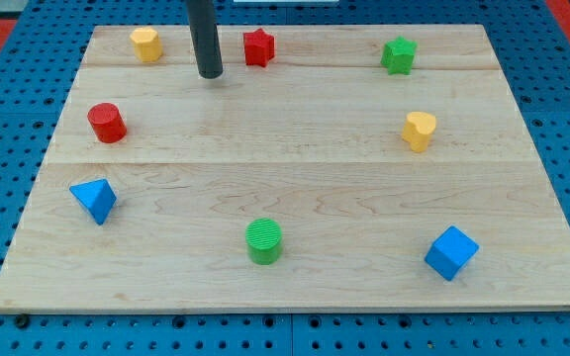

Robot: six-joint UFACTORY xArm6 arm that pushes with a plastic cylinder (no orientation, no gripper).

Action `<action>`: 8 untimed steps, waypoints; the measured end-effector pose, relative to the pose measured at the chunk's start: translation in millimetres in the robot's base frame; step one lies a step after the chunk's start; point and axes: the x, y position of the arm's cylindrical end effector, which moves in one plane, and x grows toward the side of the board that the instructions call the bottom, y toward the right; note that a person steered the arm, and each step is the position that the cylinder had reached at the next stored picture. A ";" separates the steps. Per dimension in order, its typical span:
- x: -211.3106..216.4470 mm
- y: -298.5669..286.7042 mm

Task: Place red star left to green star

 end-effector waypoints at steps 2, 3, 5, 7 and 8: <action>-55.2 21.9; -22.4 82.8; 4.1 104.5; -9.5 135.3; 32.7 107.0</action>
